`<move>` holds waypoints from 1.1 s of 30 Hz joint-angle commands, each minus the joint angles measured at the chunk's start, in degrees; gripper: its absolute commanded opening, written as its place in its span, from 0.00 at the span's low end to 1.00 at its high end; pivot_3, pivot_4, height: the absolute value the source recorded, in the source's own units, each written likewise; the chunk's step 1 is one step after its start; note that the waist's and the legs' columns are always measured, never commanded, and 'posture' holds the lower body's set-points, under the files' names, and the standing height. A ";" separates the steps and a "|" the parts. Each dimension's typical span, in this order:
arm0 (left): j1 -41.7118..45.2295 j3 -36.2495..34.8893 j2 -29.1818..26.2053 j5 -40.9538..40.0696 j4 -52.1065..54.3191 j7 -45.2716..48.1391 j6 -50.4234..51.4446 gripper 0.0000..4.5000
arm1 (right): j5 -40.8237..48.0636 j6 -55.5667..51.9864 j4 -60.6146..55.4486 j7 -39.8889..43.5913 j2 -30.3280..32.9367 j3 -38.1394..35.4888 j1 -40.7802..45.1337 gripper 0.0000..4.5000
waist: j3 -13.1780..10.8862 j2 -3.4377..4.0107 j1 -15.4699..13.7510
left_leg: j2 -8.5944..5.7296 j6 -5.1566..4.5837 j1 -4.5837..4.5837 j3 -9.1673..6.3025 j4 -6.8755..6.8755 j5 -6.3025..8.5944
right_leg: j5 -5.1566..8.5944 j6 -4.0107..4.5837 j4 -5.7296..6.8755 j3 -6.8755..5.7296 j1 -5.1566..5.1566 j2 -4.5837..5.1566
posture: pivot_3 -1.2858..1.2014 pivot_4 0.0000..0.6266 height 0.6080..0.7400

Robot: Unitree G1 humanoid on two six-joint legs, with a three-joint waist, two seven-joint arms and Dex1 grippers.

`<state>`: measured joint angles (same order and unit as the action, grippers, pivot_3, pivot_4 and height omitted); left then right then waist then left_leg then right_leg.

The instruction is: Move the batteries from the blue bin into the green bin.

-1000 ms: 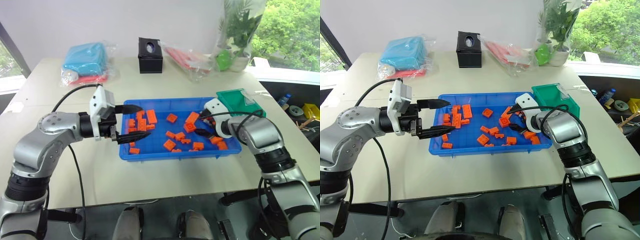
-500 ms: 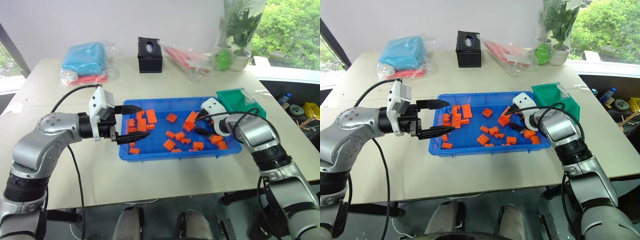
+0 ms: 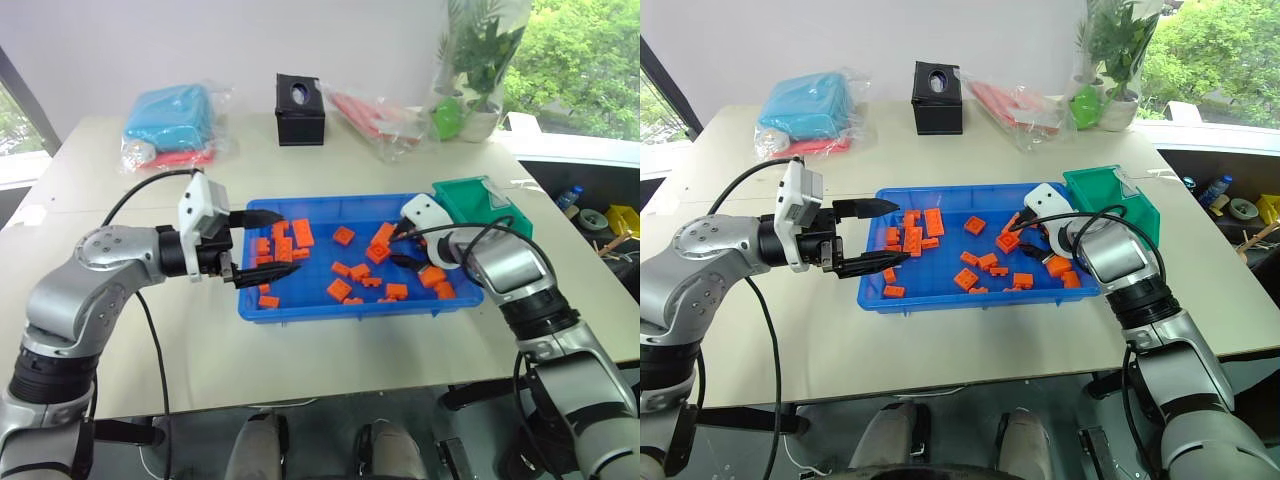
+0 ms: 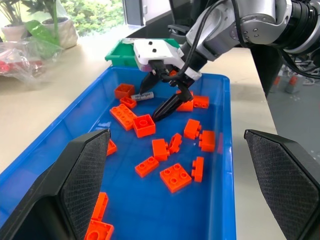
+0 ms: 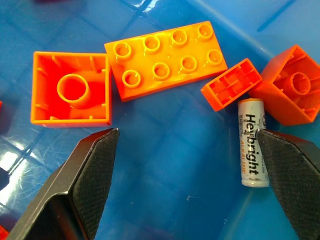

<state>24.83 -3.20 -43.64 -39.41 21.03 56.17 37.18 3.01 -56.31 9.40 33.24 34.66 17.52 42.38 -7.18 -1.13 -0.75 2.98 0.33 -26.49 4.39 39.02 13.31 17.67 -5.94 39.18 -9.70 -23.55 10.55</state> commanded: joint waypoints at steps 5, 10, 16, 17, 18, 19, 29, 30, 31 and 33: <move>0.63 -1.29 0.12 -0.50 1.62 -0.29 -0.84 1.00 | -4.25 2.16 4.88 -1.67 -1.85 1.02 2.13 0.99 | -0.01 0.01 0.01 | 0.00 0.00 0.00 0.00 0.00 0.00 | 0.00 0.00 0.00 0.00 0.00 0.00 | 0.52 0.24 0.21; 0.60 -1.51 0.08 -0.53 1.70 -0.45 -0.85 1.00 | -4.01 -1.16 9.28 -1.67 -4.84 0.00 3.20 0.99 | 0.03 -0.04 0.15 | 0.03 0.00 0.03 0.00 0.00 0.00 | 0.00 0.01 0.03 0.00 0.00 -0.03 | 0.52 0.24 0.21; 0.12 -2.15 -0.29 -0.63 1.94 -0.69 -0.82 1.00 | 0.45 -11.58 12.57 1.23 -7.18 -4.94 6.02 0.99 | 0.07 -0.11 0.01 | 0.03 0.00 0.03 -0.02 0.01 0.00 | -0.03 0.07 0.04 0.00 0.01 -0.03 | 0.52 0.24 0.21; 0.08 -2.19 -0.31 -0.63 1.96 -0.71 -0.81 1.00 | 0.68 -12.51 12.62 1.20 -7.35 -5.39 6.30 0.99 | 0.07 -0.10 0.03 | 0.02 0.00 0.02 -0.02 0.01 0.00 | -0.06 0.11 0.04 0.00 0.01 -0.03 | 0.52 0.24 0.21; 0.07 -2.24 -0.30 -0.62 1.96 -0.77 -0.80 1.00 | 1.05 -13.37 12.40 1.04 -7.56 -6.01 6.60 0.99 | 0.06 -0.10 0.04 | 0.02 0.00 0.02 -0.02 0.00 0.00 | -0.09 0.15 0.04 0.00 0.01 -0.03 | 0.52 0.24 0.21; 0.07 -2.26 -0.28 -0.60 1.96 -0.83 -0.79 1.00 | 1.44 -14.43 11.99 0.93 -7.72 -6.43 6.86 0.99 | 0.06 -0.09 0.06 | 0.02 0.00 0.02 -0.02 0.00 0.00 | -0.10 0.17 0.04 0.00 0.01 -0.03 | 0.52 0.24 0.21; 0.43 -2.11 -0.30 -0.57 1.71 -0.86 -0.95 1.00 | 3.01 -15.21 4.79 3.54 -3.70 -3.99 3.94 0.99 | 0.03 -0.04 0.00 | 0.02 -0.01 0.01 -0.01 -0.03 0.01 | -0.01 0.01 0.03 0.00 -0.02 -0.02 | 0.52 0.24 0.21; 0.39 -2.12 -0.32 -0.54 1.68 -0.80 -1.01 1.00 | 3.09 -14.30 3.74 4.54 -2.58 -3.26 3.23 0.99 | 0.03 -0.04 -0.03 | 0.02 -0.01 0.00 -0.01 -0.03 0.01 | 0.00 0.01 0.03 0.00 -0.02 -0.02 | 0.52 0.24 0.21; 0.35 -2.15 -0.37 -0.50 1.62 -0.72 -1.07 1.00 | 3.29 -13.36 2.41 6.00 -0.90 -2.28 2.28 0.99 | 0.02 -0.03 -0.03 | 0.00 -0.01 -0.01 -0.01 -0.03 0.01 | 0.00 0.01 0.02 0.00 -0.02 0.00 | 0.52 0.24 0.21; 0.29 -2.19 -0.41 -0.45 1.55 -0.70 -1.16 1.00 | 4.24 -12.89 0.22 8.14 1.46 -1.98 0.75 0.99 | 0.02 -0.03 -0.07 | -0.01 -0.02 -0.01 0.00 -0.03 0.02 | 0.01 0.00 0.00 0.00 -0.02 0.01 | 0.52 0.24 0.21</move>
<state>24.77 -3.69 -43.69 -39.41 21.12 55.18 37.04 6.61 -68.98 10.82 39.66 33.91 14.72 44.70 -7.16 -1.16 -0.83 2.98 0.31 -26.50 4.38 38.99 13.33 17.68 -5.94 39.18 -9.70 -23.57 10.56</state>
